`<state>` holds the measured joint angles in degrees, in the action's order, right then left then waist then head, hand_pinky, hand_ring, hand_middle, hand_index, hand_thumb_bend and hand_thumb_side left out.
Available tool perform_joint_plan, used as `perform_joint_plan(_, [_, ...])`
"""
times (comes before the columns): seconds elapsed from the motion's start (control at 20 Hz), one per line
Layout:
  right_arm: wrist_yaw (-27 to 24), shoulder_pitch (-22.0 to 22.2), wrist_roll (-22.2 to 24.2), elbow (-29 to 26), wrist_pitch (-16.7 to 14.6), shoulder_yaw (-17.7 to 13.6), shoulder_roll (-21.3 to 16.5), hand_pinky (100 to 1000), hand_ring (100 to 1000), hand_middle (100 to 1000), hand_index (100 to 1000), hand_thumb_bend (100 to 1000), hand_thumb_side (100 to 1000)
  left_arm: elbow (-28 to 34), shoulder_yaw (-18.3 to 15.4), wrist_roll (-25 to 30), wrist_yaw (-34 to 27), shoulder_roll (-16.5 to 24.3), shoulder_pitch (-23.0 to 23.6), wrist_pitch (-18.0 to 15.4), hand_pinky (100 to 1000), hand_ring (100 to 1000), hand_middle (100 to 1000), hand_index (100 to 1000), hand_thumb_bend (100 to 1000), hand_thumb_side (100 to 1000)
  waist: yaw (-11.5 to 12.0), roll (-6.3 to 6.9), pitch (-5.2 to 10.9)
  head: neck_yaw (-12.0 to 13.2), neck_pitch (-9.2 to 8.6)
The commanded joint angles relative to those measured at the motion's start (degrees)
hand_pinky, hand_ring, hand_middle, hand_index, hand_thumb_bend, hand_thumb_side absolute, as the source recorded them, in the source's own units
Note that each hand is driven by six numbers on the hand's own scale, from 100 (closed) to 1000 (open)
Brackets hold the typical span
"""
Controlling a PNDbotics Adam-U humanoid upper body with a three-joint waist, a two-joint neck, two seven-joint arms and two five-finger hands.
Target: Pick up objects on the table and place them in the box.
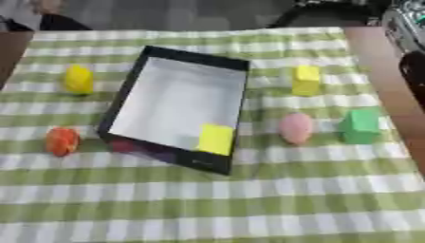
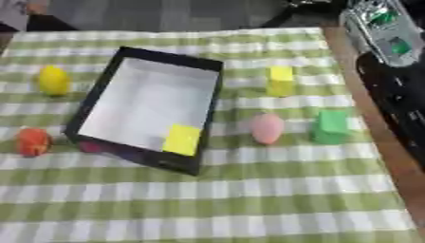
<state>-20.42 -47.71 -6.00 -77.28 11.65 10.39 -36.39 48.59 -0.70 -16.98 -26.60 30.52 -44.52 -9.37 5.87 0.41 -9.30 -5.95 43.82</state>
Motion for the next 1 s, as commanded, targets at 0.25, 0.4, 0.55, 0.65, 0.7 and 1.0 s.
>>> perform_joint_plan(0.25, [1.3, 0.7, 0.3, -3.7, 0.5, -0.3, -4.0, 913, 851, 842, 868, 352, 519, 8.0, 0.7, -1.2, 2.5, 4.8, 2.7, 0.9, 777, 768, 765, 913, 813, 660, 0.1, 0.25, 0.14, -0.3, 0.3])
perform_joint_plan(0.4, [1.8, 2.1, 0.5, -6.4, 0.6, -0.5, -5.7, 910, 848, 837, 869, 372, 505, 14.8, 0.2, -3.4, 3.1, 5.4, 6.0, 1.5, 774, 757, 753, 905, 800, 651, 0.2, 0.18, -0.68, -0.7, 0.3])
perform_joint_plan(0.55, [2.5, 4.1, 0.9, -10.4, 0.7, -0.9, -7.8, 910, 847, 835, 872, 388, 507, 24.0, -0.6, -6.2, 2.8, 5.5, 10.5, 3.3, 773, 756, 754, 906, 779, 676, 0.3, 0.15, -1.68, -1.3, 0.3])
perform_joint_plan(0.65, [2.9, 5.5, 1.4, -13.1, 1.1, -1.2, -9.2, 910, 846, 831, 872, 401, 504, 30.3, -1.4, -7.9, 2.5, 4.9, 13.7, 4.7, 774, 757, 756, 908, 788, 672, 0.4, 0.04, -2.37, -1.9, 0.3])
perform_joint_plan(0.7, [3.0, 6.2, 1.6, -14.3, 1.4, -1.3, -9.8, 909, 845, 828, 871, 407, 505, 32.9, -1.7, -8.7, 2.4, 4.4, 15.1, 5.4, 774, 758, 758, 909, 789, 671, 0.4, -0.03, -2.65, -2.2, 0.3])
perform_joint_plan(1.0, [4.1, 9.8, 3.2, -21.8, 3.3, -2.2, -13.2, 906, 842, 825, 870, 424, 497, 44.8, -3.4, -11.5, 2.7, 1.0, 21.9, 7.6, 773, 758, 759, 910, 789, 673, 0.7, -0.35, -3.96, -1.9, 0.3])
